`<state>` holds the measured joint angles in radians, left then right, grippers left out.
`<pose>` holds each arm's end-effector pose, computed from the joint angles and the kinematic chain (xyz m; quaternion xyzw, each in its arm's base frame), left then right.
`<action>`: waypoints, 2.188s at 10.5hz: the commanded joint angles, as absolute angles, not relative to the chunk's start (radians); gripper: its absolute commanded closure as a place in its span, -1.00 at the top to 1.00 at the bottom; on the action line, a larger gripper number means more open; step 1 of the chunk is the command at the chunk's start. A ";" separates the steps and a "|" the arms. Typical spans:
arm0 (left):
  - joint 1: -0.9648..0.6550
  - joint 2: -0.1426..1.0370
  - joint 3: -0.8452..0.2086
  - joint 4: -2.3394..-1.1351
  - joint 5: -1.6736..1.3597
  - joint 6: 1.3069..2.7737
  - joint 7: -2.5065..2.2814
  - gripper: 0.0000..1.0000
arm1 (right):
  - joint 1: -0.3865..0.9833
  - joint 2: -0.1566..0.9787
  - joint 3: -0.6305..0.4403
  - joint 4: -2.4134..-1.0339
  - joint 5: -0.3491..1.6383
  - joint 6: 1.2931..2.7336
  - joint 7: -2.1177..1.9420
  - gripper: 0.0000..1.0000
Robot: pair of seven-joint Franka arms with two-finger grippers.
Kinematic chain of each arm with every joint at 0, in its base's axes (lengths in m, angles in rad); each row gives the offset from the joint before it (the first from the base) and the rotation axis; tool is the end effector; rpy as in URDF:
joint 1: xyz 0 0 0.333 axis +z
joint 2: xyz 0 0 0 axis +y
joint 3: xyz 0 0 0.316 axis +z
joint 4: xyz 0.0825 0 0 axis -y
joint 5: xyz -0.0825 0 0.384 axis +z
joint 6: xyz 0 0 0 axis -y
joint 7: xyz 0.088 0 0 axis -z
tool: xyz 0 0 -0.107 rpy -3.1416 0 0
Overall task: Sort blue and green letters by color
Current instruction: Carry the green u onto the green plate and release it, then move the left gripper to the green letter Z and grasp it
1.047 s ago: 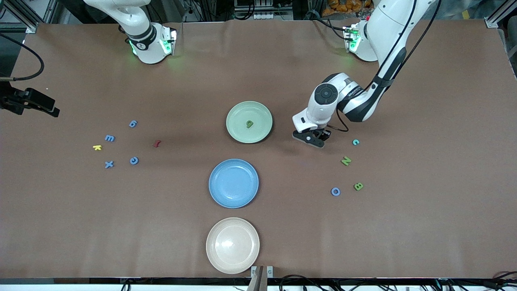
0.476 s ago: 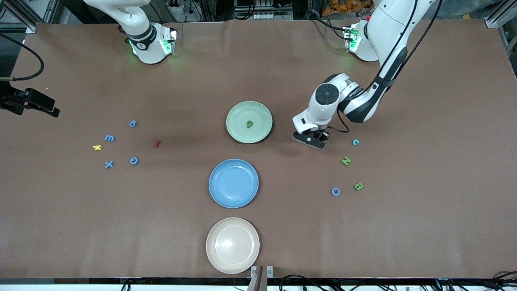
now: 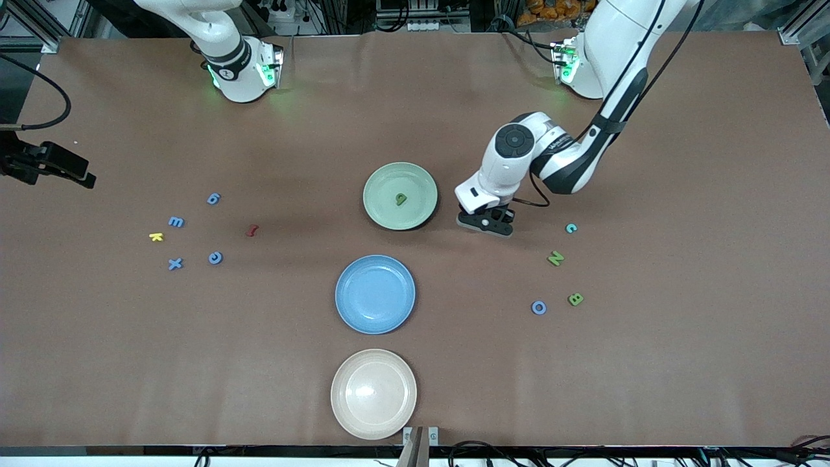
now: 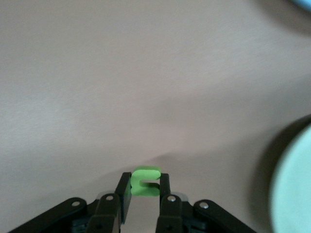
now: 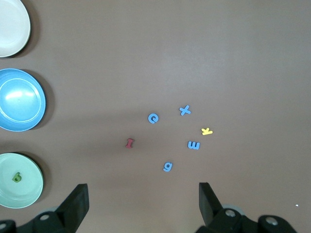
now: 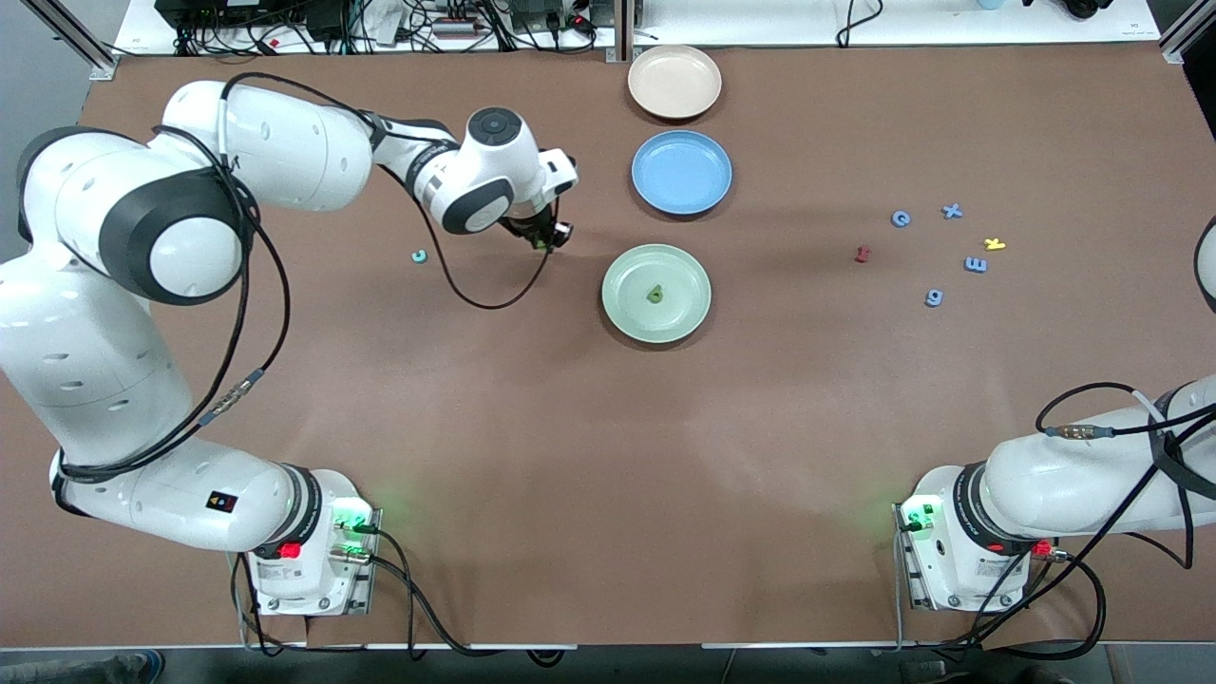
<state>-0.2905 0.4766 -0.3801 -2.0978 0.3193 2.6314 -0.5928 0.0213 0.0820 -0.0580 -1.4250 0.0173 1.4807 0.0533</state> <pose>0.4602 -0.3718 0.2144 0.9872 -0.1503 0.0437 0.0319 0.5709 -0.0174 0.6388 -0.9989 0.0442 0.0131 0.0061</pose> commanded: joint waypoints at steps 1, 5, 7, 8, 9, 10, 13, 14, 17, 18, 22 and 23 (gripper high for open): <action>-0.391 0.465 -0.387 -2.021 0.191 2.605 -0.673 -1.00 | 0.023 0.077 -0.057 -1.422 0.003 1.476 0.054 1.00; -0.555 0.500 -0.387 -1.948 0.196 2.602 -0.954 -0.64 | 0.020 0.075 -0.058 -1.420 0.002 1.477 0.055 1.00; -0.565 0.500 -0.388 -1.948 0.201 2.580 -0.982 1.00 | 0.020 0.075 -0.058 -1.422 0.002 1.476 0.055 1.00; -0.563 0.499 -0.387 -1.942 0.199 2.570 -0.997 1.00 | 0.020 0.074 -0.057 -1.422 0.003 1.477 0.055 1.00; -0.561 0.499 -0.387 -1.924 0.201 2.548 -1.017 1.00 | 0.020 0.074 -0.058 -1.422 0.003 1.477 0.055 1.00; -0.539 0.474 -0.384 -1.908 0.201 2.483 -1.016 1.00 | 0.020 0.074 -0.057 -1.422 0.002 1.477 0.055 1.00; -0.346 0.408 -0.376 -1.893 0.202 2.336 -0.706 1.00 | 0.018 0.077 -0.058 -1.422 0.002 1.480 0.055 1.00; -0.266 0.407 -0.376 -1.908 0.202 2.323 -0.552 1.00 | 0.020 0.078 -0.058 -1.422 0.002 1.483 0.057 1.00; -0.140 0.411 -0.370 -1.951 0.204 2.322 -0.326 1.00 | 0.018 0.078 -0.055 -1.422 0.006 1.485 0.057 1.00; -0.126 0.413 -0.351 -1.974 0.212 2.327 -0.272 1.00 | 0.017 0.078 -0.055 -1.424 0.006 1.485 0.055 1.00; -0.022 0.411 -0.347 -2.044 0.359 2.418 0.015 1.00 | 0.014 0.078 -0.055 -1.424 0.006 1.483 0.055 1.00; 0.003 0.417 -0.345 -2.092 0.357 2.495 0.049 1.00 | 0.014 0.078 -0.055 -1.424 0.006 1.483 0.055 1.00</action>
